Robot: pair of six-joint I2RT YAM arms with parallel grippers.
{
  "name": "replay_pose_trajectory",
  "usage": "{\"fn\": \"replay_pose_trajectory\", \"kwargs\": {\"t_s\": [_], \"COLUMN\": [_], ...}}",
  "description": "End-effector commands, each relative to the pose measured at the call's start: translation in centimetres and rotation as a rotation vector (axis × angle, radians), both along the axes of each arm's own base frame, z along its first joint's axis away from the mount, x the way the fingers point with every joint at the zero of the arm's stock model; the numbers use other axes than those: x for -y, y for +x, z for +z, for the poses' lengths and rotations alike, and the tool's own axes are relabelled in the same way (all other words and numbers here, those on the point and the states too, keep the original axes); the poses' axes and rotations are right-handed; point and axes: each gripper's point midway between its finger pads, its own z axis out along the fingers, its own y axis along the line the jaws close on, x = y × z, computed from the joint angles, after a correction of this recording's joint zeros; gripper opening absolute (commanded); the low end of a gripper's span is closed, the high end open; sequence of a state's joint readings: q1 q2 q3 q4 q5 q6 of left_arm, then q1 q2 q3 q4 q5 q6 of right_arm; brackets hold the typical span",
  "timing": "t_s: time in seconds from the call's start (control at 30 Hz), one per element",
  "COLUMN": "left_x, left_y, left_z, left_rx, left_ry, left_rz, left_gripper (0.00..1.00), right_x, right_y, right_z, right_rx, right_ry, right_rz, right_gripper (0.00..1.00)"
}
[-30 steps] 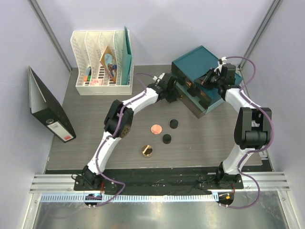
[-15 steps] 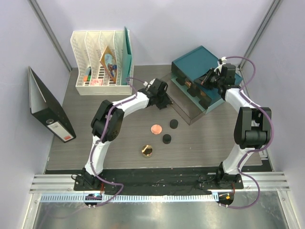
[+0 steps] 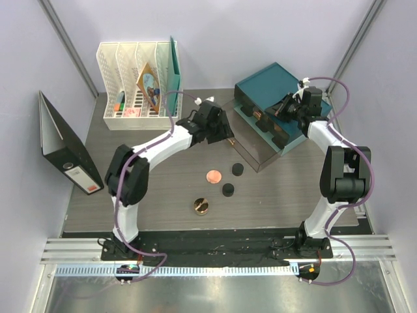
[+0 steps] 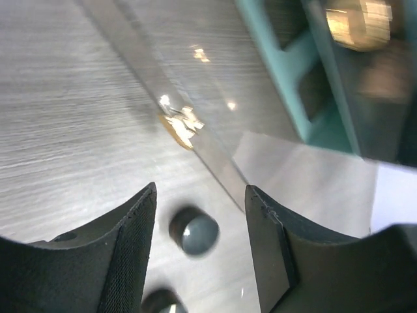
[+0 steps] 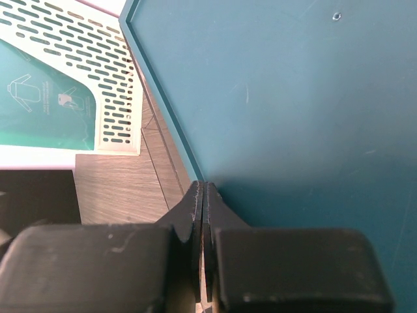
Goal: Organize the makeup
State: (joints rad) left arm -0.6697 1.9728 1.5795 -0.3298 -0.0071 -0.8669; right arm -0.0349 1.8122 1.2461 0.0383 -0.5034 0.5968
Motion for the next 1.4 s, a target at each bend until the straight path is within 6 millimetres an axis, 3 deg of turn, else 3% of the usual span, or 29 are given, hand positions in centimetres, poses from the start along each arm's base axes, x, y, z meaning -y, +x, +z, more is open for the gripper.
{"fn": "replay_pose_trajectory", "kwargs": {"t_s": [0.0,0.07,0.27,0.43,0.57,0.73,0.93,1.37], "left_x": [-1.5,-3.0,-7.4,-10.4,-11.1,-9.7,-9.3,-8.8], "left_y": [-3.1,-5.4,-11.8,-14.8,-17.2,-20.6,-23.7,-25.1], "left_z": [3.4,1.7,-0.6,-1.2,-1.4,-2.2,-4.7,-10.4], "left_rx": [0.082,0.010,-0.109,-0.153,-0.176,-0.205,-0.273,-0.372], "left_ry": [0.074,0.155,0.365,0.467,0.543,0.563,0.620,0.645], "left_rz": [-0.169,-0.222,-0.335,-0.326,-0.353,-0.440,-0.507,-0.476], "left_gripper": [0.57,0.57,0.59,0.60,0.73,0.79,0.80,0.79], "right_x": [1.5,1.6,1.5,1.5,1.5,1.4,1.3,1.0], "right_y": [-10.3,-10.5,-11.2,-11.6,-11.7,-12.2,-12.7,-13.3], "right_z": [-14.9,-14.8,-15.0,-15.0,-15.0,-15.4,-15.7,-15.8], "right_rx": [-0.578,-0.578,-0.581,-0.581,-0.579,-0.588,-0.593,-0.594], "right_ry": [-0.130,-0.133,-0.131,-0.132,-0.130,-0.126,-0.124,-0.110], "right_rz": [-0.025,-0.026,-0.023,-0.020,-0.020,-0.019,-0.016,-0.005], "right_gripper": [0.03,0.03,0.04,0.04,0.04,0.04,0.04,0.04]}}
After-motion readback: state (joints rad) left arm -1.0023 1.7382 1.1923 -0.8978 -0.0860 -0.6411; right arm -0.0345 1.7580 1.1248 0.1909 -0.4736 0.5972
